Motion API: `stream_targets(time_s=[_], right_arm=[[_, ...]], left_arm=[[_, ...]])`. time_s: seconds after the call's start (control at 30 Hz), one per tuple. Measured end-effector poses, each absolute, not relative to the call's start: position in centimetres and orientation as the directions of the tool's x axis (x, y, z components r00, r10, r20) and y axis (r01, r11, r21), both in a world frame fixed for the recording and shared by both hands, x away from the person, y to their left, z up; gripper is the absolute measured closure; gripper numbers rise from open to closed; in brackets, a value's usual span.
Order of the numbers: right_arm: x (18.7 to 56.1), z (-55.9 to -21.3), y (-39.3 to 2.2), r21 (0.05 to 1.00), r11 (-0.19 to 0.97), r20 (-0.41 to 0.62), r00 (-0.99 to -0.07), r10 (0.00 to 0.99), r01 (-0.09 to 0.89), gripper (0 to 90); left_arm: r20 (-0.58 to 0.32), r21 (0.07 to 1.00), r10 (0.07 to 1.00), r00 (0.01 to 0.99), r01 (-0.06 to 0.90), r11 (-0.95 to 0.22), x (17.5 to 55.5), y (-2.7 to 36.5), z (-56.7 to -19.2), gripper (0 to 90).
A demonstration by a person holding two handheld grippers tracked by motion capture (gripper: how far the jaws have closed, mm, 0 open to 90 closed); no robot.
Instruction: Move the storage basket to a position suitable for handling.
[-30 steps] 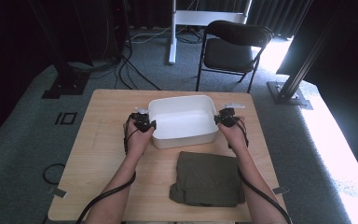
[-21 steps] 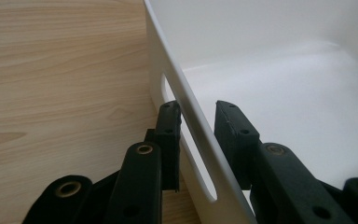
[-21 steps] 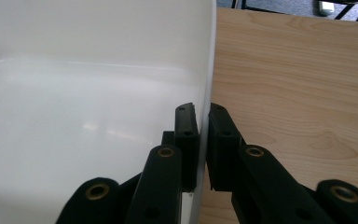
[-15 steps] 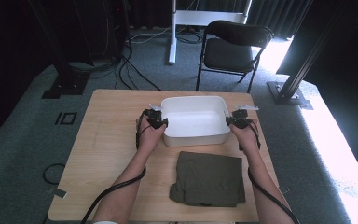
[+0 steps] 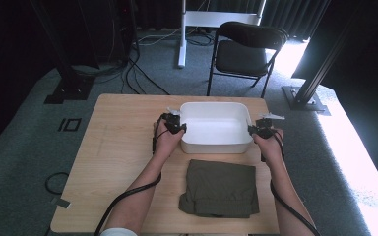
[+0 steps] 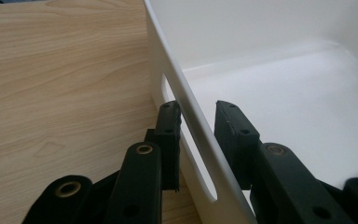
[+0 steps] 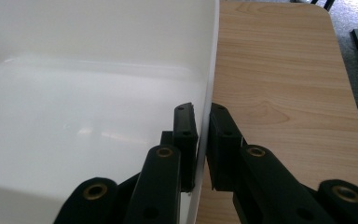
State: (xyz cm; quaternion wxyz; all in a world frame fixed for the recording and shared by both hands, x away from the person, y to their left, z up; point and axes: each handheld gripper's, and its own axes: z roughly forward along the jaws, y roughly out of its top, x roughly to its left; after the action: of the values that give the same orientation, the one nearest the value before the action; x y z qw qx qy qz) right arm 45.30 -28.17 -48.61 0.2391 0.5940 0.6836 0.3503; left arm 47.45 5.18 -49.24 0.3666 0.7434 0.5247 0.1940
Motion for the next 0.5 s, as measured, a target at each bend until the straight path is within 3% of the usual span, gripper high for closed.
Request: stream_targets(time_s=[0.5], right_arm=[[44.89, -48.66, -28.63, 0.766, 0.038, 0.088, -0.163, 0.983, 0.642, 83.0]], left_arm=[[-0.079, 0.750, 0.901, 0.425, 0.621, -0.227, 47.67, 4.98, -49.32, 69.8]])
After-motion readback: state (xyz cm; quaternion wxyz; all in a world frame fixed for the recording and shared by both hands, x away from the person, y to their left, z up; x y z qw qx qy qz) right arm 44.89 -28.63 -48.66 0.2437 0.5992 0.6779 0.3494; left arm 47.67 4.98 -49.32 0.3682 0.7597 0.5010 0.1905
